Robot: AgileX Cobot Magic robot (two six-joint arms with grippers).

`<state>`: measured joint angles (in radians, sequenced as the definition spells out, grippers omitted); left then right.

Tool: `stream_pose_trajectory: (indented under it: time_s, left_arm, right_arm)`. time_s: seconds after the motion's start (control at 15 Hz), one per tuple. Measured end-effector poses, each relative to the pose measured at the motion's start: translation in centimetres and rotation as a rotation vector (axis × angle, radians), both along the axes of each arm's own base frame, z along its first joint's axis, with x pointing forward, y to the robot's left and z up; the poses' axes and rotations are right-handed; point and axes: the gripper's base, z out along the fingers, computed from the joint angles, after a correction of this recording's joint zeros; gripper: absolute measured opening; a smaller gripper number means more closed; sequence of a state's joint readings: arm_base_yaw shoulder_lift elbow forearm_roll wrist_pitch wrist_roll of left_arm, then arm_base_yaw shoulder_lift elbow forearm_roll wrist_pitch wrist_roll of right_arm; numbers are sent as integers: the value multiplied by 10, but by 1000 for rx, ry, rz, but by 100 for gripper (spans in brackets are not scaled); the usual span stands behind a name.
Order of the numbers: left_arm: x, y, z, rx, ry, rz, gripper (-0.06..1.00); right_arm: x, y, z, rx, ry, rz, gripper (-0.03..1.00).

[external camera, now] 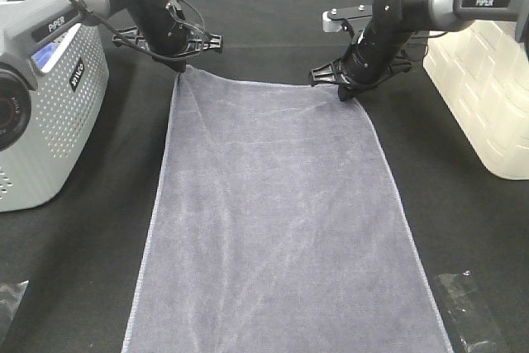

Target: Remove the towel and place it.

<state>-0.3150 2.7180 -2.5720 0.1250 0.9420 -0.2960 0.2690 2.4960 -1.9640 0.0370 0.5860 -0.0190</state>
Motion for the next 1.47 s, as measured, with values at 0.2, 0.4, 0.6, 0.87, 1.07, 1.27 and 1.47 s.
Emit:
stream_pose_trajectory:
  time_s: [0.2,0.4,0.6,0.87,1.07,1.27,1.47]
  left_arm:
    - [0,0,0,-1,-3,0,0]
    - [5,-1,9,-4,-65,-6,0]
    - [13,-2,28,-13,-208,-24,0]
    - [21,-6,37,-19,-348,-53,0]
    - [26,-3,42,-9,-430,-68,0]
    - [32,0,34,-14,-486,-79,0]
    - [38,-3,31,-19,-585,-113,0]
  right_arm:
    - [8,1,21,-26,10,15,0]
    - [19,0,53,-56,-55,21,0]
    - [27,-1,76,-84,-134,24,0]
    - [36,1,89,-64,-250,26,0]
    - [41,1,93,-66,-321,34,0]
    - [46,3,97,-56,-401,41,0]
    - [54,3,81,-75,-456,61,0]
